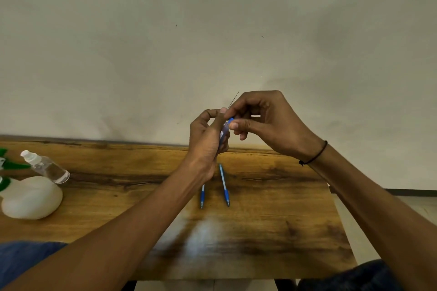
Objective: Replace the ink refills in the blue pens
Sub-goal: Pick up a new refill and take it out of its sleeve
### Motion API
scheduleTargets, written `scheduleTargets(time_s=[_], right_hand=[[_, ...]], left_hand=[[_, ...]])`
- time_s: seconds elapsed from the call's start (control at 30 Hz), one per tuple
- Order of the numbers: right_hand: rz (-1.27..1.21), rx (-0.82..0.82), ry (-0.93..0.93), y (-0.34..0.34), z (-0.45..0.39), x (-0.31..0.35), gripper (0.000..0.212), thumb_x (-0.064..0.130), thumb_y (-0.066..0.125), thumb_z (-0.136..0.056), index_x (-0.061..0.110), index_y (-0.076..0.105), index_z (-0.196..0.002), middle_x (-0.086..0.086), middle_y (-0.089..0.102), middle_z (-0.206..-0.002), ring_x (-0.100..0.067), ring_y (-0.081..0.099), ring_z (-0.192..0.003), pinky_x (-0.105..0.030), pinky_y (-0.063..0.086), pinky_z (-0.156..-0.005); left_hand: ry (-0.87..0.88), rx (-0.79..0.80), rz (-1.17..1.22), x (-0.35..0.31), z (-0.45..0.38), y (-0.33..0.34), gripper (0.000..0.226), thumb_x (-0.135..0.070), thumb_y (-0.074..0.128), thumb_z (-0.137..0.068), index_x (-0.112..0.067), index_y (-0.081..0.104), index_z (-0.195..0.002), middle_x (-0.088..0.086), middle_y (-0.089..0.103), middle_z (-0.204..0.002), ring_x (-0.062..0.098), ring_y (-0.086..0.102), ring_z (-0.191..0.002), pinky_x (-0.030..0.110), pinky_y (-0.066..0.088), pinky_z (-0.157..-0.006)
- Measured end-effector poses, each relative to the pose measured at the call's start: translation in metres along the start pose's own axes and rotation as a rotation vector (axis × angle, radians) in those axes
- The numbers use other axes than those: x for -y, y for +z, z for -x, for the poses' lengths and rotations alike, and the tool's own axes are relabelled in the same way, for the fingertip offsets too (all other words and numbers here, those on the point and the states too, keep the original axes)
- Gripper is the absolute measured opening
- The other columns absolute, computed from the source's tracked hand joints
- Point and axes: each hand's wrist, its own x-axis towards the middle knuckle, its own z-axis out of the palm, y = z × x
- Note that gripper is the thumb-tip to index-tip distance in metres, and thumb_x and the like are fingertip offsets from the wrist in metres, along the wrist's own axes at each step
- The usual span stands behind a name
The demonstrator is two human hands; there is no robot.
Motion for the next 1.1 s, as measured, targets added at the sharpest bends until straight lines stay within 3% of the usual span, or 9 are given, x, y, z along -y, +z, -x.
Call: scheduleTargets(time_s=[0.27, 0.37, 0.53, 0.77, 0.97, 1.03, 1.1], right_hand=[[0.051, 0.067, 0.069, -0.005, -0.001, -0.003, 0.013, 0.004, 0.078, -0.089, 0.002, 0.074, -0.101, -0.009, 0.076, -0.087, -0.02, 0.074, -0.068, -0.029, 0.06, -0.066], [0.043, 0.072, 0.085, -0.005, 0.0, -0.004, 0.012, 0.004, 0.078, -0.089, 0.003, 0.074, -0.1, -0.006, 0.076, -0.085, -0.017, 0.073, -0.067, -0.028, 0.06, -0.065], [0.044, 0.064, 0.092, -0.003, 0.0, -0.007, 0.014, 0.006, 0.079, -0.087, 0.002, 0.075, -0.1, -0.005, 0.077, -0.084, -0.018, 0.075, -0.067, -0.028, 0.062, -0.065], [0.028, 0.074, 0.087, 0.005, 0.001, -0.011, 0.008, 0.008, 0.08, -0.086, 0.007, 0.076, -0.093, -0.001, 0.076, -0.082, -0.017, 0.075, -0.067, -0.027, 0.061, -0.064], [0.046, 0.043, 0.087, 0.001, 0.001, -0.013, 0.013, 0.011, 0.078, -0.09, 0.003, 0.075, -0.099, -0.004, 0.076, -0.092, -0.019, 0.077, -0.084, -0.033, 0.065, -0.069], [0.037, 0.003, 0.155, -0.006, 0.003, -0.018, 0.015, 0.012, 0.079, -0.088, 0.003, 0.075, -0.1, -0.007, 0.078, -0.089, -0.02, 0.079, -0.08, -0.034, 0.066, -0.069], [0.062, -0.019, 0.243, -0.012, 0.005, -0.027, 0.02, 0.014, 0.082, -0.086, 0.007, 0.071, -0.102, -0.008, 0.079, -0.081, -0.02, 0.079, -0.072, -0.032, 0.065, -0.066]], left_hand=[[0.097, -0.077, -0.169, 0.006, -0.004, 0.001, 0.028, -0.035, 0.062, -0.102, -0.01, 0.067, -0.114, 0.003, 0.056, -0.062, 0.005, 0.044, -0.046, 0.022, 0.035, -0.042], [0.092, -0.114, -0.165, 0.008, -0.004, 0.0, 0.028, -0.035, 0.062, -0.102, -0.011, 0.066, -0.115, 0.004, 0.056, -0.062, 0.008, 0.044, -0.047, 0.022, 0.036, -0.042], [0.089, -0.139, -0.194, 0.008, -0.005, 0.001, 0.028, -0.036, 0.062, -0.102, -0.012, 0.066, -0.115, 0.011, 0.062, -0.078, 0.012, 0.048, -0.055, 0.022, 0.038, -0.042], [0.045, -0.129, -0.151, 0.009, -0.001, 0.001, 0.027, -0.036, 0.062, -0.102, -0.013, 0.066, -0.115, 0.015, 0.062, -0.079, 0.015, 0.05, -0.058, 0.026, 0.039, -0.047], [-0.008, -0.15, -0.253, 0.01, -0.004, -0.005, 0.024, -0.038, 0.059, -0.103, -0.019, 0.065, -0.117, 0.001, 0.069, -0.076, 0.009, 0.061, -0.057, 0.021, 0.047, -0.05], [-0.006, -0.197, -0.271, 0.012, -0.004, -0.01, 0.018, -0.035, 0.059, -0.104, -0.02, 0.064, -0.114, -0.004, 0.069, -0.065, 0.006, 0.065, -0.053, 0.021, 0.049, -0.051], [-0.004, -0.281, -0.261, 0.011, -0.008, -0.014, 0.015, -0.033, 0.06, -0.104, -0.02, 0.064, -0.11, -0.001, 0.069, -0.068, 0.009, 0.065, -0.057, 0.026, 0.049, -0.059]])
